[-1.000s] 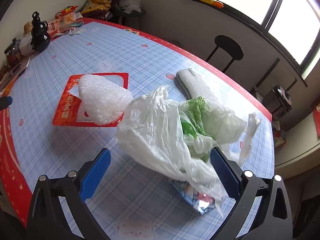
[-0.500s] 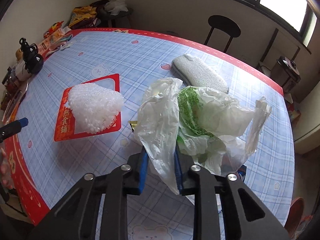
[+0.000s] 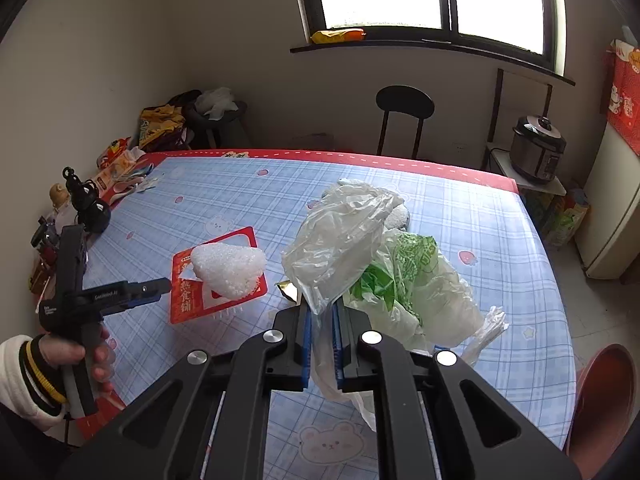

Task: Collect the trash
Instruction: 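Grasp the white plastic bags with the right gripper while the left gripper grasps the red printed tray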

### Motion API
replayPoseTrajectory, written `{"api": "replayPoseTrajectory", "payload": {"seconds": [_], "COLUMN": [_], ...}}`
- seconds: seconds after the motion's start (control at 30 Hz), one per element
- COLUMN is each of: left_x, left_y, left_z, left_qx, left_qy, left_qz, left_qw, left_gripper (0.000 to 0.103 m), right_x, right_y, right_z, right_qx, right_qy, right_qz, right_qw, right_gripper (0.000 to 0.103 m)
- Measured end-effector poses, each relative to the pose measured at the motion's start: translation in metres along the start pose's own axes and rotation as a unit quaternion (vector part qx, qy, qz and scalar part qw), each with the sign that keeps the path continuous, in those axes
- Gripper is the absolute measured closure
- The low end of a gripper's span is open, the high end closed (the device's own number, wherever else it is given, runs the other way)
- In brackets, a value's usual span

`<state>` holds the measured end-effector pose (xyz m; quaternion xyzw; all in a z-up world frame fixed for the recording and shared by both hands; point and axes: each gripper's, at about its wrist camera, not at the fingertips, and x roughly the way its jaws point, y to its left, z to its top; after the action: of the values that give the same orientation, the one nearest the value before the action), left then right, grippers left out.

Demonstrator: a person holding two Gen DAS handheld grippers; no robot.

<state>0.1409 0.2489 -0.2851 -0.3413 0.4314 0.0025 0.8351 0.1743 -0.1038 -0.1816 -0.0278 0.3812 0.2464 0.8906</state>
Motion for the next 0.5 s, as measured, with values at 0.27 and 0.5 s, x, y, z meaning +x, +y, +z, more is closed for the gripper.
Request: {"api": "replayPoseTrajectory", "payload": {"seconds": [0.27,0.5], "left_x": [0.025,0.048], "left_y": [0.023,0.025], "left_z": [0.019,0.017], "left_qx": [-0.076,-0.108], "left_qy": [0.008,0.025], "left_qz": [-0.008,-0.022], "left_qw": [0.997,0.9936], "left_gripper": [0.054,0.056], "right_x": [-0.005,-0.003], "right_y": [-0.012,-0.013], "right_z": [-0.017,-0.019], "right_qx": [0.024,0.025], "right_qy": [0.009,0.016], "right_qz": [-0.011,-0.015], "right_qw": [1.0,0.999], "right_gripper": [0.093,0.093]}}
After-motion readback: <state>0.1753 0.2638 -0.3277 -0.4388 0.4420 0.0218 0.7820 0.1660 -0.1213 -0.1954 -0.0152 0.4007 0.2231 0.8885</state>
